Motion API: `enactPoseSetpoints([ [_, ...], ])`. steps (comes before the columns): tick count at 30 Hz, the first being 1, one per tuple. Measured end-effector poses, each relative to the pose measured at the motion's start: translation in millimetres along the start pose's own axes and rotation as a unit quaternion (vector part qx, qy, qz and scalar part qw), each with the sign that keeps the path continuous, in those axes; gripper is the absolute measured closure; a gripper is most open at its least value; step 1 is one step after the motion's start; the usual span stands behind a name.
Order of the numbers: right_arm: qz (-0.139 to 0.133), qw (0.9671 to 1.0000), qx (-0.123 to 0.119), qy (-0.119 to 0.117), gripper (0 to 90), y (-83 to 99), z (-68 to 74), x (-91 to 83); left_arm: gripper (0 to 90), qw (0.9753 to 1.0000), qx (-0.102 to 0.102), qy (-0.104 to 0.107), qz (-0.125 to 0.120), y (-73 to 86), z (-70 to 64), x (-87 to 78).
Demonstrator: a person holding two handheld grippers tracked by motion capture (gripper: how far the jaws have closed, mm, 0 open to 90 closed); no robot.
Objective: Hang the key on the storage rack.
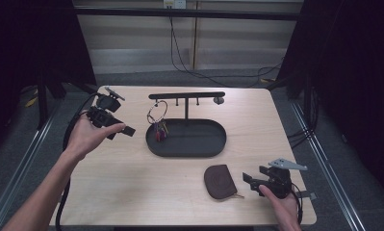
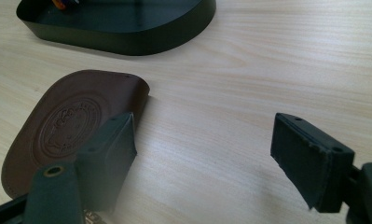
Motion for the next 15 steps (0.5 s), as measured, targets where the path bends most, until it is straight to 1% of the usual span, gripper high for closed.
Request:
enactPoseSetpoints([
  [1, 0.000, 1.0000, -0.001, 0.001, 22.0, -0.1, 0.4, 0.6, 37.3, 1.0000, 0.007, -0.006, -0.003, 1.2, -1.3, 0.4],
  [3, -0.001, 1.0000, -0.001, 0.001, 22.1, -0.2, 2.4, 1.2, 37.0, 0.9998, 0.009, -0.005, -0.017, 3.4, -5.3, 1.2],
  [5, -0.001, 1.0000, -0.006, 0.000, 22.2, -0.1, 4.4, 1.5, 36.8, 0.9996, 0.006, -0.006, -0.029, 6.4, -8.3, 2.8],
  [6, -0.001, 1.0000, -0.007, 0.000, 22.2, 0.1, 4.9, 1.7, 36.8, 0.9994, 0.009, -0.006, -0.031, 8.2, -9.5, 4.5],
  [7, 0.000, 1.0000, -0.006, -0.002, 22.2, 0.2, 5.2, 1.6, 36.8, 0.9994, 0.009, -0.003, -0.034, 10.0, -10.7, 6.4],
  [8, -0.001, 1.0000, -0.006, -0.002, 22.2, 0.2, 5.2, 1.4, 36.6, 0.9992, 0.003, 0.001, -0.040, 11.7, -12.2, 8.6],
  [10, -0.001, 1.0000, -0.006, -0.002, 22.2, 0.3, 4.6, 0.9, 36.6, 0.9990, 0.007, 0.002, -0.043, 15.4, -14.8, 14.2],
  [11, 0.000, 1.0000, -0.004, -0.001, 22.2, 0.5, 4.6, 0.6, 36.6, 0.9989, 0.006, 0.001, -0.046, 17.4, -16.9, 17.4],
  [12, -0.001, 1.0000, -0.003, -0.003, 22.2, 0.7, 4.7, 0.4, 36.7, 0.9986, 0.008, 0.003, -0.053, 19.9, -18.8, 19.4],
  [13, -0.001, 1.0000, -0.003, -0.003, 22.2, 1.0, 4.9, 0.2, 36.8, 0.9982, 0.004, 0.007, -0.060, 22.5, -20.9, 21.6],
  [15, 0.002, 1.0000, -0.004, -0.004, 22.2, 1.4, 5.5, 0.3, 36.9, 0.9976, 0.003, 0.003, -0.069, 27.6, -24.8, 26.4],
])
Point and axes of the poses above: each handheld gripper's, and its own axes: x roughly forward along the jaws, y roughly out of its underside, z roughly to its left, the point moved 4 cm from there along x, roughly forward along the jaws, and after that the axes turned 12 degrees about x, right-handed, at the moved point
